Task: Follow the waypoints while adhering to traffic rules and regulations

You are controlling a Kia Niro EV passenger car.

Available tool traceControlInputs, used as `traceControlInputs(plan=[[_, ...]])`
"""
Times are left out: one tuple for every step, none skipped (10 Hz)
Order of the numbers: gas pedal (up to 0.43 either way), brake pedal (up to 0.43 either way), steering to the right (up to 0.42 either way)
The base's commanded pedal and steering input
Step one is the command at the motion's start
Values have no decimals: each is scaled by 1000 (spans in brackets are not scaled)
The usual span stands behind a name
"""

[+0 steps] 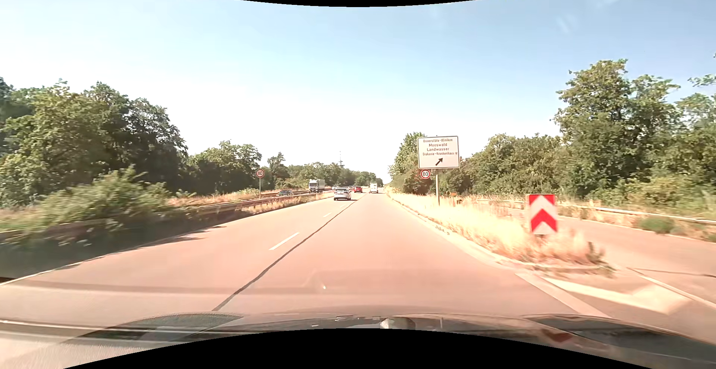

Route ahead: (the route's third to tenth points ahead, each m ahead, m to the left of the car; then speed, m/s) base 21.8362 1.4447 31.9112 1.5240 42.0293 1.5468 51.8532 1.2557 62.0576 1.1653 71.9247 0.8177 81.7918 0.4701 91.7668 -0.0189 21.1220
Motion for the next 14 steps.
traceControlInputs(plan=[[138,0,1],[138,0,1],[138,0,1],[138,0,1],[138,0,1],[138,0,1],[138,0,1],[138,0,1],[138,0,1],[138,0,1],[138,0,1],[138,0,1],[138,0,1],[138,0,1]])
